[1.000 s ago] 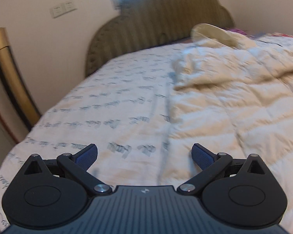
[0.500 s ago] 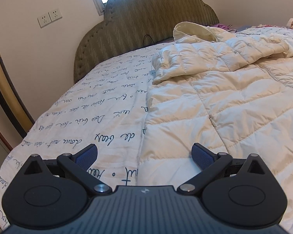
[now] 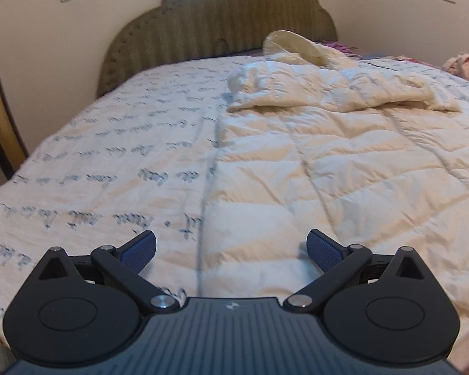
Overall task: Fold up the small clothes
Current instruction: 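Move both grippers along the jacket body to its hem, then close both grippers on the jacket hem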
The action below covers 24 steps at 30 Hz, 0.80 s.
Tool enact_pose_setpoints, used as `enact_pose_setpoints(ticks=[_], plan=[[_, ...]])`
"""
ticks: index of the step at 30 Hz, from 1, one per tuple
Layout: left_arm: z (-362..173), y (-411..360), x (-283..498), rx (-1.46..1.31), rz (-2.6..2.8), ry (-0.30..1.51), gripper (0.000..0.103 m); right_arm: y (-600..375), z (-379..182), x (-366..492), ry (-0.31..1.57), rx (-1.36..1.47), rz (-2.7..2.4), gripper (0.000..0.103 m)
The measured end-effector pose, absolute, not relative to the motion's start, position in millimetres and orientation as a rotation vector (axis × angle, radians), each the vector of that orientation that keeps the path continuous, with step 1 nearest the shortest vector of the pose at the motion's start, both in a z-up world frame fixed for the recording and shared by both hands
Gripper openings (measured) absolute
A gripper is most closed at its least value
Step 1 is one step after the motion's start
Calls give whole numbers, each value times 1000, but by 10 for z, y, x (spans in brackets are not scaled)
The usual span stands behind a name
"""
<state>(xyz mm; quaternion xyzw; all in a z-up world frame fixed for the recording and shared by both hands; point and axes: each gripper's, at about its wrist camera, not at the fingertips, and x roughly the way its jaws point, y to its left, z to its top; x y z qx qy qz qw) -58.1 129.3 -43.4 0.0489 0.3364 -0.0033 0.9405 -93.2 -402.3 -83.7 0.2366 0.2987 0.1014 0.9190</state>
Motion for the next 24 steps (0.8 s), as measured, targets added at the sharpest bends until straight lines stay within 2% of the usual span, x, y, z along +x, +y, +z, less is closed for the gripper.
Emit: enact_pose_setpoints(ticks=[4,7,12,14,15,16,17,19,20,22,24], plan=[[-431,1307,-701,43,-112,724,103,-4053,-920,-951,658,560,225,68],[-461,1341,-741,-9,-173,758,103,-4036,-965,-995,674,581,257,60],[-483,1435,-769,-148,-247,800,103,-3945,-999,-1044,699,596,346,53],[-477,1475,-752,-201,-270,800,102,-3930,-1033,-1043,711,604,354,42],[-474,1484,-746,-219,-273,800,101,-3928,-1047,-1043,714,607,353,33],[-471,1481,-747,-225,-271,802,89,-3922,-1054,-1049,710,608,348,27],[-465,1468,-734,-218,-278,812,68,-3911,-1047,-1060,702,605,348,24],[-454,1440,-723,-195,-284,831,46,-3896,-1009,-1082,685,602,347,20],[-439,1436,-734,-191,-286,831,30,-3907,-979,-1094,674,605,352,20],[-389,1423,-761,-176,-288,820,17,-3924,-922,-1118,654,616,370,19],[-323,1415,-807,-157,-293,798,12,-3950,-859,-1143,639,615,385,18]])
